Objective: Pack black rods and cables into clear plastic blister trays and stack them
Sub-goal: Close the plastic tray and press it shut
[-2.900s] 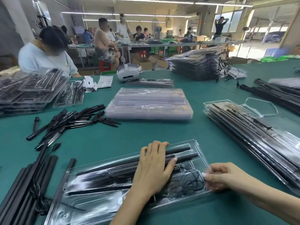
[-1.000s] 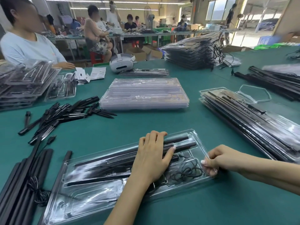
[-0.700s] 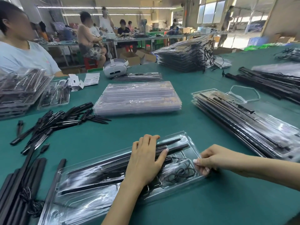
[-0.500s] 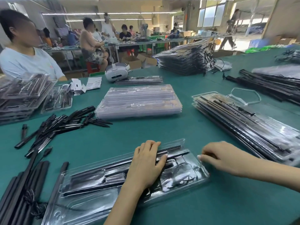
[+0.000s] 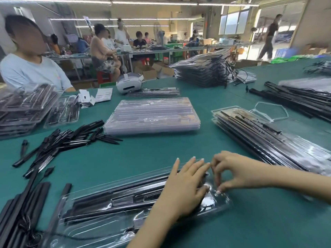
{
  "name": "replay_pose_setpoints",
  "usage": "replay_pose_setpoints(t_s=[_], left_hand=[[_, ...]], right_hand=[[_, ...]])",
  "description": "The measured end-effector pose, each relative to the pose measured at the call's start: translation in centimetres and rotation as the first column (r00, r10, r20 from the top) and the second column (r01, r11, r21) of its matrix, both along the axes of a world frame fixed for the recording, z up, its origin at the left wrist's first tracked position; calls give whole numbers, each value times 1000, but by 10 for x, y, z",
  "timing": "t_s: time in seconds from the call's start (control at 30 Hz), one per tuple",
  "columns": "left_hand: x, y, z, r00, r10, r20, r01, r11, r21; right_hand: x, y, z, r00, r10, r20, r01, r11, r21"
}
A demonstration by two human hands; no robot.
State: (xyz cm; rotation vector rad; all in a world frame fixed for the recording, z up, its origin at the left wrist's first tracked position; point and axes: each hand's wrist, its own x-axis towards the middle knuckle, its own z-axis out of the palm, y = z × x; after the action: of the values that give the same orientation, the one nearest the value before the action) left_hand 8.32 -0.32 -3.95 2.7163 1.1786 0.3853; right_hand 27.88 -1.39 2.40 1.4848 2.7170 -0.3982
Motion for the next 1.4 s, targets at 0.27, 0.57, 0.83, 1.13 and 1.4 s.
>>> replay_pose_setpoints(t_s=[0.27,0.57,0.83,1.13,1.4], left_hand=[[-1,-3,-10,991,62,115,-54,996,-72],[3,11,5,949,191,252,-120,955,-273],[4,14,4,960,188,207,-115,941,-319],[32,9,13,957,289,-1,-269,889,-371],[38,23,19,971,229,-72,-235,845,-480]], right_hand=[[-35,50,9,883,64,465,-43,997,-57],[-43,54,10,847,59,529,-18,996,-82],[-46,61,11,834,108,541,0,981,-196],[-50,64,-3,873,83,480,-42,995,-96],[-48,61,-7,922,28,386,15,994,-109]])
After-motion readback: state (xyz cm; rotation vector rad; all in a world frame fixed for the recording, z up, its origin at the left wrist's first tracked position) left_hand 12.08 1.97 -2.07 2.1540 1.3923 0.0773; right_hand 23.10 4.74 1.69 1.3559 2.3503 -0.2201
